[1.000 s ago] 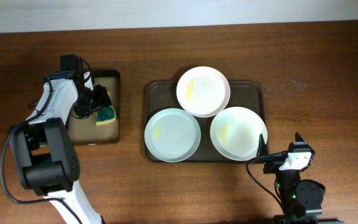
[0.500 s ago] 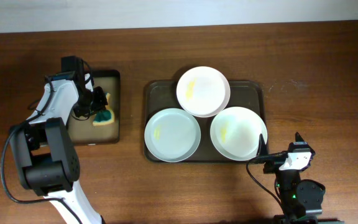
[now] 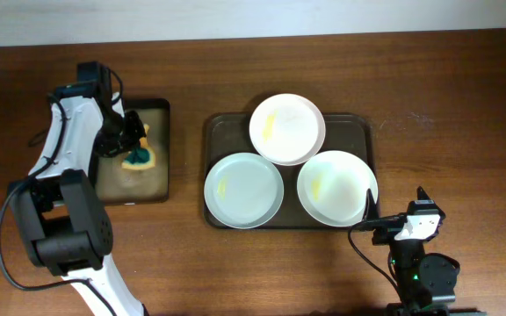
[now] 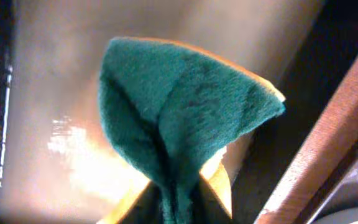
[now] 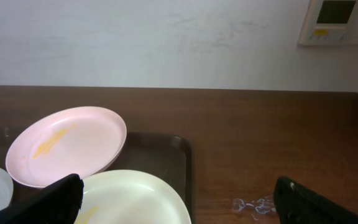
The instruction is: Clean dirty plates on tray and stack at the side
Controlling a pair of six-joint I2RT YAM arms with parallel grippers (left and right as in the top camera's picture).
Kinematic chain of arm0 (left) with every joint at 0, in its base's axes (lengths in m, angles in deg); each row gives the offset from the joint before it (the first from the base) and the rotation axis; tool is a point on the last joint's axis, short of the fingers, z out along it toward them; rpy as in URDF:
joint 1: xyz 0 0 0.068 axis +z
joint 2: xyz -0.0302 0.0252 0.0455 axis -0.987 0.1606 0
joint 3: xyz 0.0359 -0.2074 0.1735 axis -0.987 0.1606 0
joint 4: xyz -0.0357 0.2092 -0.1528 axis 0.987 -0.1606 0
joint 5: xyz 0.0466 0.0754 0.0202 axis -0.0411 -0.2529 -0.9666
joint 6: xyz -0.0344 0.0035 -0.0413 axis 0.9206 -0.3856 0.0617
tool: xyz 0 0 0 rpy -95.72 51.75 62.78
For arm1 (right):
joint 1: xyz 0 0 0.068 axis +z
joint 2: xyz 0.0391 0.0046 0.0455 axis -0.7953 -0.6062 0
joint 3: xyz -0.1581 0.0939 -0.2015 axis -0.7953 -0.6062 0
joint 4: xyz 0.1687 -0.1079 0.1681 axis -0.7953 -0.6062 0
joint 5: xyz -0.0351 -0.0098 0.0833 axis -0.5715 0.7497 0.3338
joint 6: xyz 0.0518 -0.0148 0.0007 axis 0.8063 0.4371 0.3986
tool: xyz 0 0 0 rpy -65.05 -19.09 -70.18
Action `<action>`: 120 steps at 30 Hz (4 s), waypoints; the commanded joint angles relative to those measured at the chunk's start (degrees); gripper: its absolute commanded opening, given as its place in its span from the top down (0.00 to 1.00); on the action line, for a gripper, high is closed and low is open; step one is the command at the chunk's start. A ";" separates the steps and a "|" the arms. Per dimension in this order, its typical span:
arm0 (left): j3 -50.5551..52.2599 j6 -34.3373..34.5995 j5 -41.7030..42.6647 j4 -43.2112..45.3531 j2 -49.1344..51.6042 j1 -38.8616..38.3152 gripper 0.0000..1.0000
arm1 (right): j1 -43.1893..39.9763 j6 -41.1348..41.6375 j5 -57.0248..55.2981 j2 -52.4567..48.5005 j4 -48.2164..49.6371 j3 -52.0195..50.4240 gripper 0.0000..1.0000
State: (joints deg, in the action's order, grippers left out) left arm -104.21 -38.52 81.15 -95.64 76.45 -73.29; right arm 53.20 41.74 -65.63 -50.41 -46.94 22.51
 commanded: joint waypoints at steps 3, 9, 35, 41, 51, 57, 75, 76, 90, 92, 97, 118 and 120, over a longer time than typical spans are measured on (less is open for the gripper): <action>3.76 -0.15 -5.79 2.34 -0.22 0.20 0.75 | -0.22 -0.17 -0.48 0.28 -0.20 -0.46 0.02; 9.35 -0.15 -5.75 7.61 -0.22 0.20 0.27 | -0.22 -0.17 -0.48 0.28 -0.20 -0.46 0.02; 12.13 -4.98 -4.13 2.32 -0.13 0.17 0.02 | -0.22 -0.17 -0.48 0.28 -0.22 -0.46 0.02; 12.96 -9.57 -2.32 2.97 -0.13 0.20 0.46 | -0.22 -0.17 -0.48 0.28 -0.20 -0.46 0.02; 12.94 -9.57 -2.34 3.48 -0.13 0.20 1.00 | -0.22 -0.17 -0.48 0.28 -0.20 -0.46 0.02; 12.94 -9.57 -2.51 9.94 -0.13 0.20 0.01 | -0.22 -0.17 -0.48 0.28 -0.20 -0.46 0.02; 14.47 -9.60 -2.51 27.12 -0.11 0.20 0.49 | -0.22 -0.17 -0.48 0.28 -0.20 -0.46 0.02; 14.47 -9.60 -2.51 27.10 -0.11 0.20 0.49 | -0.22 -0.17 -0.48 0.28 -0.22 -0.46 0.02; 14.64 -10.91 -1.44 24.24 -0.11 0.20 0.29 | -0.22 -0.17 -0.48 0.28 -0.22 -0.46 0.02; 14.64 -11.13 -1.51 24.33 -0.11 0.20 0.61 | -0.22 -0.17 -0.48 0.28 -0.20 -0.46 0.02; 14.49 -11.08 -1.66 24.90 -0.22 0.20 1.00 | -0.22 -0.17 -0.48 0.28 -0.20 -0.46 0.02; 14.36 -11.08 -1.64 8.13 -0.87 0.20 0.69 | -0.22 -0.17 -0.48 0.28 -0.20 -0.46 0.02; 14.36 -11.08 -1.66 8.20 -0.87 0.20 0.88 | -0.22 -0.17 -0.48 0.28 -0.20 -0.46 0.02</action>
State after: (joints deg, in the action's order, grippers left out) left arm -90.13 -49.68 78.90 -87.26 76.23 -73.25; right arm 53.20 41.76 -65.63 -50.41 -46.94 22.51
